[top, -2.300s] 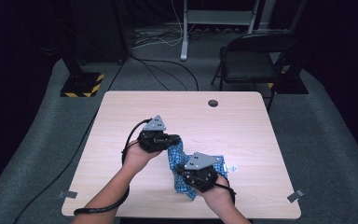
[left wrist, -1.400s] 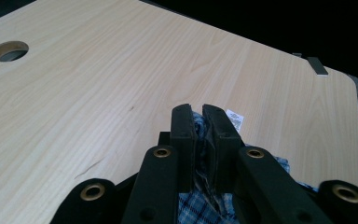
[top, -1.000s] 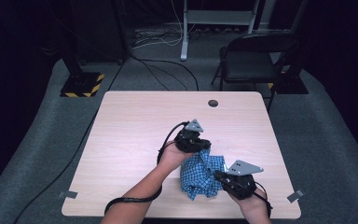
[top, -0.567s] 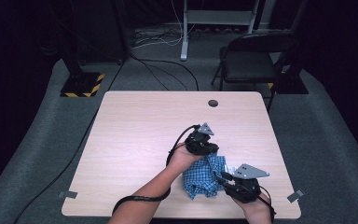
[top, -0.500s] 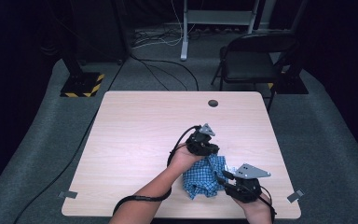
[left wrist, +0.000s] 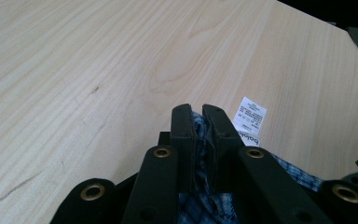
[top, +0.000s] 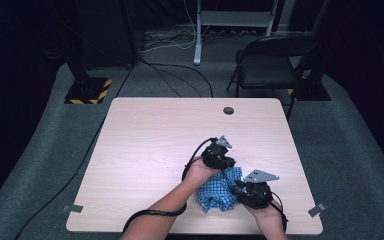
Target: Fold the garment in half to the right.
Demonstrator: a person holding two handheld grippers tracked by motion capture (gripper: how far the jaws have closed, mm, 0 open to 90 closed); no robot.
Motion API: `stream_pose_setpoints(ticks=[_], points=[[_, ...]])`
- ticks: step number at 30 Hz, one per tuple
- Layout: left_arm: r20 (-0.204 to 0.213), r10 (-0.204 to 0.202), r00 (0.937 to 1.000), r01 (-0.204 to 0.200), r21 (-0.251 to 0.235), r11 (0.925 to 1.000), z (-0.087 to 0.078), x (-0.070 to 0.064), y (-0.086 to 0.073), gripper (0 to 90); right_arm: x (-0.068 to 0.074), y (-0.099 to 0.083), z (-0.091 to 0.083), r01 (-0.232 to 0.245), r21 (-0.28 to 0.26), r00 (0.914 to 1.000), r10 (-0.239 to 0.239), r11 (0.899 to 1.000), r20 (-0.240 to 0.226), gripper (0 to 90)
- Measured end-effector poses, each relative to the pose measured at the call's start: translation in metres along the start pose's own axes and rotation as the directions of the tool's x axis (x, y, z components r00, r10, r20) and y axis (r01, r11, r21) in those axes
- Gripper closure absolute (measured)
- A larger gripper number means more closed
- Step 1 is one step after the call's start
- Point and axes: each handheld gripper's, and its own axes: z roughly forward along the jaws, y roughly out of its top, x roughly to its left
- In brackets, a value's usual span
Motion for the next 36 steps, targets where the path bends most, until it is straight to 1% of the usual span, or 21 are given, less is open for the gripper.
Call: stream_pose_setpoints(ticks=[2, 5, 9, 11, 15, 18, 22, 32, 36], points=[[-0.001, 0.001, 1.0000, -0.001, 0.002, 1.0000, 0.002, -0.001, -0.001, 82.7, -0.001, -0.003, 0.002, 0.011, 0.013, 0.9999, -0.011, 1.000, 0.005, 78.5], [-0.005, 0.011, 0.9999, -0.010, 0.008, 0.9999, 0.006, -0.003, -0.002, 82.4, -0.001, -0.007, 0.004, 0.031, 0.030, 0.9993, -0.032, 0.999, 0.020, 82.2], [-0.010, 0.011, 0.9999, -0.011, 0.012, 0.9999, 0.008, -0.004, -0.005, 81.5, 0.000, -0.011, 0.006, 0.051, 0.046, 0.9981, -0.053, 0.998, 0.033, 84.1], [-0.010, 0.012, 0.9999, -0.011, 0.017, 0.9998, 0.010, -0.004, -0.006, 81.1, 0.000, -0.012, 0.007, 0.051, 0.052, 0.9980, -0.053, 0.997, 0.034, 84.9], [-0.023, 0.027, 0.9994, -0.026, 0.027, 0.9993, 0.013, -0.005, -0.008, 79.6, 0.001, -0.016, 0.011, 0.066, 0.069, 0.9965, -0.069, 0.995, 0.046, 85.2], [-0.022, 0.031, 0.9993, -0.030, 0.026, 0.9992, 0.014, -0.006, -0.008, 75.1, 0.002, -0.018, 0.013, 0.073, 0.074, 0.9957, -0.077, 0.995, 0.052, 85.2], [-0.019, 0.024, 0.9995, -0.024, 0.026, 0.9994, 0.015, -0.006, -0.009, 69.7, 0.001, -0.018, 0.012, 0.069, 0.075, 0.9961, -0.072, 0.995, 0.050, 85.1], [-0.006, 0.025, 0.9997, -0.025, 0.045, 0.9987, 0.020, -0.005, -0.013, 66.2, 0.001, -0.021, 0.016, 0.061, 0.086, 0.9973, -0.064, 0.994, 0.037, 84.7], [0.002, 0.035, 0.9994, -0.035, 0.048, 0.9982, 0.021, -0.006, -0.013, 60.4, 0.000, -0.022, 0.016, 0.059, 0.089, 0.9975, -0.062, 0.994, 0.033, 83.8]])
